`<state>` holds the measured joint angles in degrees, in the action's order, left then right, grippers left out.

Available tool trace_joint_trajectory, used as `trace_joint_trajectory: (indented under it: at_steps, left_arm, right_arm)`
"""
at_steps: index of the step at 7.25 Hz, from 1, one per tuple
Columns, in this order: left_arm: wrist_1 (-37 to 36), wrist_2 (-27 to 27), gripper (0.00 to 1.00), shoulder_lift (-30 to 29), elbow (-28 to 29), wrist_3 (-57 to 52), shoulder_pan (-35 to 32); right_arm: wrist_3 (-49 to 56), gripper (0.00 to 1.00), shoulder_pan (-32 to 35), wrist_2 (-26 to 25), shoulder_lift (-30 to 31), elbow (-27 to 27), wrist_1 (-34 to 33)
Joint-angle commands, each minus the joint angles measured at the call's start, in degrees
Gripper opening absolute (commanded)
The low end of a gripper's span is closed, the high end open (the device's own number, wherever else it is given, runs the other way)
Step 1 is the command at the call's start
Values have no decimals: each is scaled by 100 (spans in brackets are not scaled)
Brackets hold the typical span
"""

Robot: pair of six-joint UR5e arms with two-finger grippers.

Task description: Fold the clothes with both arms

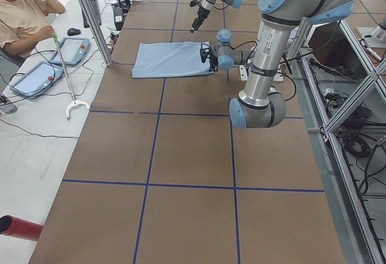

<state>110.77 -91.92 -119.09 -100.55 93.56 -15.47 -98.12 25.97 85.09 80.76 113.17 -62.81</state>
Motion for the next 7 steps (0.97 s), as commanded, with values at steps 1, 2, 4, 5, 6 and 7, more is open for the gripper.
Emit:
trace_joint_trajectory:
  at_steps: [1, 2, 4, 5, 6, 7]
  left_arm:
    - [6, 173, 0, 9, -69, 5, -9]
    - [-3, 253, 0, 35, -78, 5, -9]
    - [-3, 578, 0, 70, -87, 5, -9]
    - [-3, 596, 0, 70, -96, 5, -9]
    - [-3, 614, 0, 70, -122, 5, -9]
    - [-3, 709, 0, 79, -122, 5, -9]
  right_arm:
    - [-234, 98, -109, 8, -7, -14, -484]
    - [-242, 98, -179, 8, -129, -23, -799]
    - [-479, 95, -390, -27, -585, -93, -1468]
    - [-593, 90, -496, -54, -614, -207, -1488]
    - [-594, 89, -592, -150, -605, -252, -1488]
    - [-629, 89, -689, -151, -605, -261, -1497]
